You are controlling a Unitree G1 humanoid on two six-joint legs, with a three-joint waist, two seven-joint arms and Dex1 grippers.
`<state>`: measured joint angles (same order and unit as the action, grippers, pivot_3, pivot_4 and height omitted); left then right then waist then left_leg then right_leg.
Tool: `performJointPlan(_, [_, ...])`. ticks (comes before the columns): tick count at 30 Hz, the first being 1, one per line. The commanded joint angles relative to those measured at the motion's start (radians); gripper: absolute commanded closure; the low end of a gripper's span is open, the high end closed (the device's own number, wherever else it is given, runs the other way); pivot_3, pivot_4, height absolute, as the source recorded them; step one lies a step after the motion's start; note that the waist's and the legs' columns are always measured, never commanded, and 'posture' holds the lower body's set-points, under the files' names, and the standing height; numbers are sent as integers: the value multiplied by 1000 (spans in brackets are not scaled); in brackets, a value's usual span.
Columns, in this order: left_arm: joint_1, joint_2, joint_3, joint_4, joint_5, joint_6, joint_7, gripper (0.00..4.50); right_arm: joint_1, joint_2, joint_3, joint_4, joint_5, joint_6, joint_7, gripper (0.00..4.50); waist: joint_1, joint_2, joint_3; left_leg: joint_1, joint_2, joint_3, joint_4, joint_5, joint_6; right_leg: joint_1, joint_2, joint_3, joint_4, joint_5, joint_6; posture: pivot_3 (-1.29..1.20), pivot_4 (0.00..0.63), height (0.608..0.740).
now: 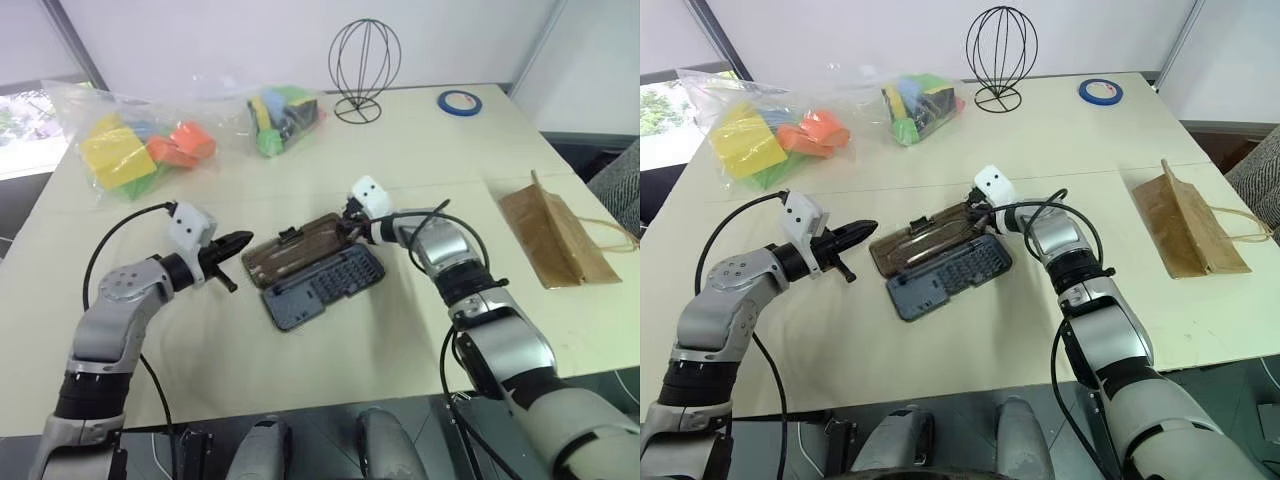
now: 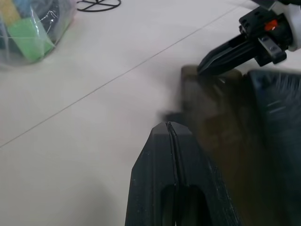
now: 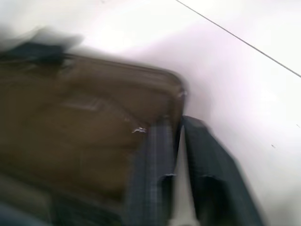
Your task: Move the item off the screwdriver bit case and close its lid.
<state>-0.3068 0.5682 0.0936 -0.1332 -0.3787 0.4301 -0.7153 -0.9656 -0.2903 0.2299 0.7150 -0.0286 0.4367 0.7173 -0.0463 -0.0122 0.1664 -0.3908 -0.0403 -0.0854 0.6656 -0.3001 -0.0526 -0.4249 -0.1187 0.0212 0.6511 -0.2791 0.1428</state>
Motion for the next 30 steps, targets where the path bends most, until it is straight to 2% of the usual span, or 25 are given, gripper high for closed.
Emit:
performJointPlan(1, [-1, 11, 17, -26, 10, -24, 7, 4500, 39, -11, 11, -3, -24, 45, -3, 4435, 1, 0, 0, 0, 0, 0, 0, 0, 0, 0, 0, 0, 0, 0, 0, 0, 150, 740])
performJointPlan(4, [-4, 9, 18, -22, 14, -32, 11, 4500, 62, -20, 15, -42, -33, 73, -17, 4435, 2, 0, 0, 0, 0, 0, 0, 0, 0, 0, 0, 0, 0, 0, 0, 0, 150, 740])
performJointPlan(10, [-11, 7, 17, -14, 19, -39, 13, 4500, 116, -14, -61, -201, -17, 241, -155, 4435, 7, 0, 0, 0, 0, -1, 0, 0, 0, 0, 0, 0, 0, 0, 0, 0, 150, 740])
performJointPlan(15, [-9, 5, 9, -15, 26, -44, 11, 4500, 130, 58, -286, -463, 0, 584, -438, 4435, 22, 0, 0, 0, -1, -1, 0, 0, 0, 0, -1, 0, 0, 0, 0, 0, 150, 740])
performJointPlan(18, [-4, 9, 5, -22, 26, -37, 3, 4500, 99, 121, -407, -631, -19, 875, -556, 4435, 29, 0, 0, -1, -1, -1, 0, 0, 0, 0, -1, 0, 0, 0, 0, 0, 150, 740])
performJointPlan(23, [-11, 18, 3, -6, 30, -38, -16, 4500, 125, 142, -428, -896, 5, 1149, -577, 4435, 19, 1, 0, -1, -1, 0, -1, 0, 0, -3, 0, 0, 2, 0, 0, 0, 150, 740])
performJointPlan(30, [-45, 16, -11, 27, 41, -44, -42, 4500, 220, 90, -377, -1039, 85, 1178, -540, 4435, 1, 1, 0, -1, -1, 0, -1, 0, 0, -3, 0, 0, 3, 0, 0, 0, 150, 740])
